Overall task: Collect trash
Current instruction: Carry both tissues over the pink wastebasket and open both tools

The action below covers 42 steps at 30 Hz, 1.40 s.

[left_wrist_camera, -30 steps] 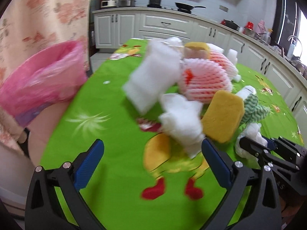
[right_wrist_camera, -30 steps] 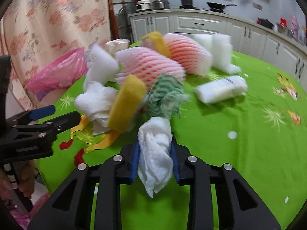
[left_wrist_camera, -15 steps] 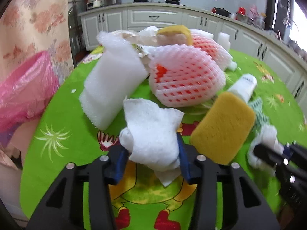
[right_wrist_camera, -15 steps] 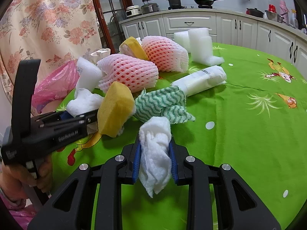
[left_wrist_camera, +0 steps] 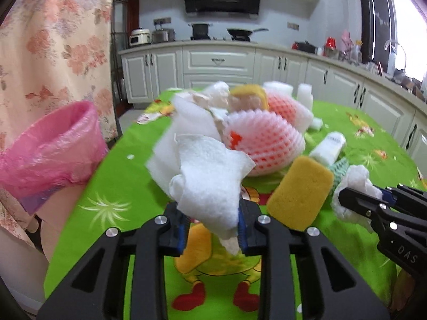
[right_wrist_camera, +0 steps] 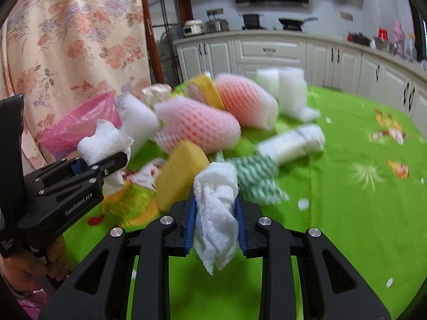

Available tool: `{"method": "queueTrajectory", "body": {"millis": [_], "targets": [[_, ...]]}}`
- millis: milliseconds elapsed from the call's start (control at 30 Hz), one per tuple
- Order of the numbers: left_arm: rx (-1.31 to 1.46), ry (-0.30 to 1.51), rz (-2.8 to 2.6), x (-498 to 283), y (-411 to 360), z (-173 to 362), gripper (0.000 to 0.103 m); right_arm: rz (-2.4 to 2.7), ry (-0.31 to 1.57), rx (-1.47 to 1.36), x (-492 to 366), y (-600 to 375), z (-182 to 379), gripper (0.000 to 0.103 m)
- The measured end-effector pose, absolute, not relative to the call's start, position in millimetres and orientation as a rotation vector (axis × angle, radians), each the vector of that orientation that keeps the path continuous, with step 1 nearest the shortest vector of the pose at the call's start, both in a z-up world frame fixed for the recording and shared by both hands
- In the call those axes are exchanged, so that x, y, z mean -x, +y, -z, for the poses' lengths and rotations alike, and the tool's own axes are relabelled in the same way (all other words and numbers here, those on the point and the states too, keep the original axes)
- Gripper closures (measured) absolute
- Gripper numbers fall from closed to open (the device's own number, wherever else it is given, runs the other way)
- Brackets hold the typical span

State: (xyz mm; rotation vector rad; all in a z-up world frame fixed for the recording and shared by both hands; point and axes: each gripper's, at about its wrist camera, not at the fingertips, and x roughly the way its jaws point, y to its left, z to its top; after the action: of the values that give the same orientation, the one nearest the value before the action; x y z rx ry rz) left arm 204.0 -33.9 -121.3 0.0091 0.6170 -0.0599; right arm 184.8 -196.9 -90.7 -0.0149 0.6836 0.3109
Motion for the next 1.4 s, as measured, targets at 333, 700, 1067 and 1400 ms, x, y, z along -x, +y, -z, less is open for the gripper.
{"method": "queueTrajectory", "body": {"millis": [333, 700, 1067, 1400], "targets": [[0.054, 0.51, -0.01, -190, 18, 94, 0.075, -0.372, 0.591, 0.108, -209, -137, 63, 0.077], [0.016, 0.399, -0.194, -179, 95, 54, 0.075, -0.562, 0.508, 0.114, -241, -47, 31, 0.077], [0.067, 0.398, -0.312, -213, 190, 35, 0.075, -0.764, 0.481, 0.082, -291, 40, 7, 0.076], [0.178, 0.454, -0.364, -243, 251, 52, 0.066, -0.857, 0.506, 0.071, -328, 99, 16, 0.059]]}}
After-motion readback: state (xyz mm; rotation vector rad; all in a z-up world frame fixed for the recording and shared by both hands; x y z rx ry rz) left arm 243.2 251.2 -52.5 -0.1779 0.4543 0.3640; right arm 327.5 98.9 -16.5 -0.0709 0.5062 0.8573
